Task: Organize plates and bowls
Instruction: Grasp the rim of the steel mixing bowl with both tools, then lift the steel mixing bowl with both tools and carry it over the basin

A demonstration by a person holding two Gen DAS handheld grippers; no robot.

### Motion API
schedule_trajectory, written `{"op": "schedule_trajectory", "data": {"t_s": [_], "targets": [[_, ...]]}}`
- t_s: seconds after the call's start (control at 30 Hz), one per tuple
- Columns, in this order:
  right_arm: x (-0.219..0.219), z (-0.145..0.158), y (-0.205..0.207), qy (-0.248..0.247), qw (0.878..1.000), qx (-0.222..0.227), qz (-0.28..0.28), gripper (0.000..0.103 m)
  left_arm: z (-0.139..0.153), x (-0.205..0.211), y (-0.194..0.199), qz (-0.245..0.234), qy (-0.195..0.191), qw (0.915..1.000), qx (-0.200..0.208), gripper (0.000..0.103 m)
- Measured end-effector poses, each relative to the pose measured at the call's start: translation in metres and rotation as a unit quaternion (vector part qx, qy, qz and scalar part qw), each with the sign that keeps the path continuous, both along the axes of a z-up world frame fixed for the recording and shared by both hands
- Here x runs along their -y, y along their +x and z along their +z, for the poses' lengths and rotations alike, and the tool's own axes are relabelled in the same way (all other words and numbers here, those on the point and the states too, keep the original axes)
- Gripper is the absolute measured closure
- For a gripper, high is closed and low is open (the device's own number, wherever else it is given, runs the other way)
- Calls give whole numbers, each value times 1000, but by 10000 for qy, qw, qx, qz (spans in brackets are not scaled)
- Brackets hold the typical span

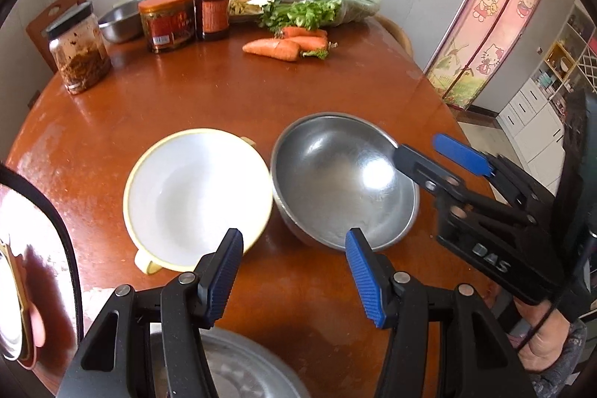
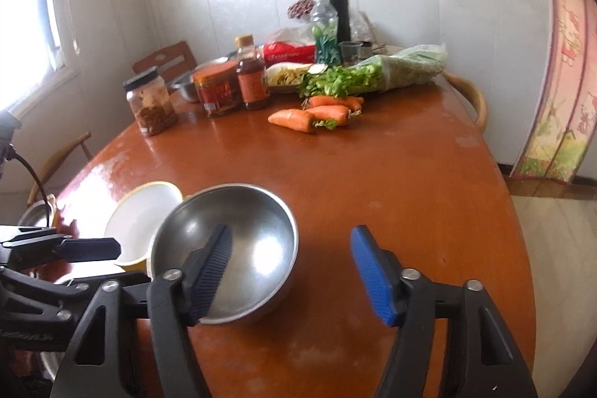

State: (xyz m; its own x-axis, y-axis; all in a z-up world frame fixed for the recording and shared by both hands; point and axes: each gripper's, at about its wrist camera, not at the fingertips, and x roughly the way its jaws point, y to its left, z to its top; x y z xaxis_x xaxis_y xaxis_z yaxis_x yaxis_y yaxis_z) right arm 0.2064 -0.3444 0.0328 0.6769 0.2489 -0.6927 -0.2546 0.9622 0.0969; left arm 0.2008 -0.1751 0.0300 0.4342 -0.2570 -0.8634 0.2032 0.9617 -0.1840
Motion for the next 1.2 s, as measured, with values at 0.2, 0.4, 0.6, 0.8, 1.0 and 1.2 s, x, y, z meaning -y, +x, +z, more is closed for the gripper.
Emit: {"op": "schedule_trajectory", "data": {"t_s": [0.2, 0.4, 0.6, 0.8, 1.0, 1.2], "targets": [[-10, -18, 23, 25, 9988, -273, 414, 51, -6, 9, 5, -24, -51, 9999, -108, 46], [-14, -29, 28, 383, 9947, -551, 780, 52, -8, 8, 7, -24, -228, 9994, -250, 46], [-10, -27, 18, 551, 9927, -678, 827, 52, -13, 4, 6, -75, -297, 9988, -389, 47], [-9, -25, -3, 716, 9912, -768, 803, 52, -16, 7, -1, -270, -216, 9986, -412, 47], [-7, -26, -25, 860, 9898, -867, 740, 52, -14, 2, -7, -330, -251, 9984, -380, 47], [-1, -24, -32, 933, 9911, -788, 537, 52, -17, 1, -6, -290, -246, 9985, -399, 47]]}}
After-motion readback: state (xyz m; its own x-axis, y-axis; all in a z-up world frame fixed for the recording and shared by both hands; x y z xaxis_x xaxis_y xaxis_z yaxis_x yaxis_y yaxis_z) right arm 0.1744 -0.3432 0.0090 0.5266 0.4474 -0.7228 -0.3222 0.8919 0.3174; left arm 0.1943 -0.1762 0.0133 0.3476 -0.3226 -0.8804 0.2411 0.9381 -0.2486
